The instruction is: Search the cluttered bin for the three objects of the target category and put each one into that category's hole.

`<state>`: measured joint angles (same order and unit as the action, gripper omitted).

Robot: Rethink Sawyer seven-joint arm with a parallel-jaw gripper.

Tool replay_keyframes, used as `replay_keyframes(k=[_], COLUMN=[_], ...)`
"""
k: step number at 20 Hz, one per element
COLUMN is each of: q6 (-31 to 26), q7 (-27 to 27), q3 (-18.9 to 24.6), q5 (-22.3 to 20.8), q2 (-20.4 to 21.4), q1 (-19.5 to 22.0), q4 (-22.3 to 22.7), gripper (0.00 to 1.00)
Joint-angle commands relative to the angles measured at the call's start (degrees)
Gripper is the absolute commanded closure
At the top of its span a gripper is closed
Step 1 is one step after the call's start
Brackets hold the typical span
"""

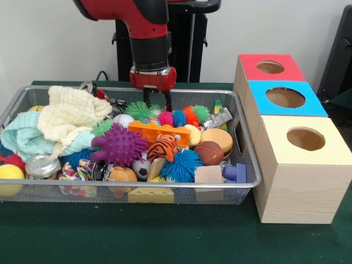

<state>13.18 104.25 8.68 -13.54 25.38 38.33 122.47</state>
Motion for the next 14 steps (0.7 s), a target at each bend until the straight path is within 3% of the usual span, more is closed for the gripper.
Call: replay_keyframes(k=[1,3,6,10,14], q6=[-6.7,-11.0,-12.2,-12.3,-18.7], q7=[6.7,3.4,-0.6,-3.1,-8.0], q3=[8.2,10.9,12.8,13.6,16.4], q5=[-0.1,-1.0,-3.8,-8.4,-13.1], q2=[-9.8,-10.8,-10.8,-7.9,-4.4], q1=[4.6,6.6,6.8,6.0,7.3], q4=[-6.9,-9.3,-12.9,-14.7,-16.5], gripper=[0.0,0.0,0.0,0.0,0.0])
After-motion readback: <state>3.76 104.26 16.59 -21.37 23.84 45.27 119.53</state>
